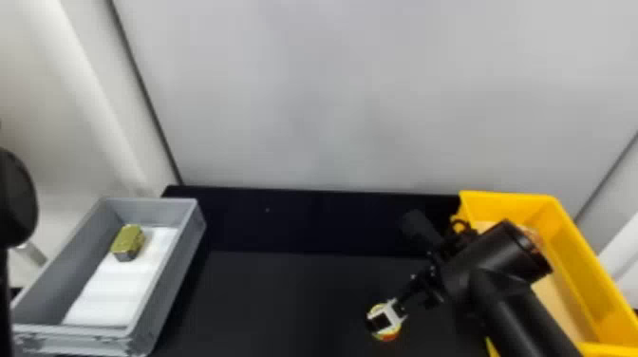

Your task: Pick up the round yellow can and place it in the yellow rectangular box

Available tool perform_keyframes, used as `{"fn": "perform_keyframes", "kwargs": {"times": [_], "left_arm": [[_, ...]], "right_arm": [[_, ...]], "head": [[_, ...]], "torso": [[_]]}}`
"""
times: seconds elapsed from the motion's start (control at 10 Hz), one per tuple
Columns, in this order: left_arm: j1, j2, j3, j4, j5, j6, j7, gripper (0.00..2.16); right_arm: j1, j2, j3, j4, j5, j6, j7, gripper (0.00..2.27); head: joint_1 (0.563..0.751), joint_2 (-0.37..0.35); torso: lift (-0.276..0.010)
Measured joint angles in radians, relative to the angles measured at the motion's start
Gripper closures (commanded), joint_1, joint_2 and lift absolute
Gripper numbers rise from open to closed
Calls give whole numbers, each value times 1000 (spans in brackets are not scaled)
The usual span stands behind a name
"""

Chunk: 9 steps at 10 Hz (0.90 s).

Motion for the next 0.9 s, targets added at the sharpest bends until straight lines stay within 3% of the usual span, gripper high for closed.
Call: {"fn": "perform_keyframes", "kwargs": {"times": [0.9], "left_arm": [[-12, 1, -9, -5, 0, 3, 0, 274]], "right_arm": [[11, 15, -36, 129, -35, -68, -71, 144]], "head": [[663, 54]], "torso": [[-10]]}}
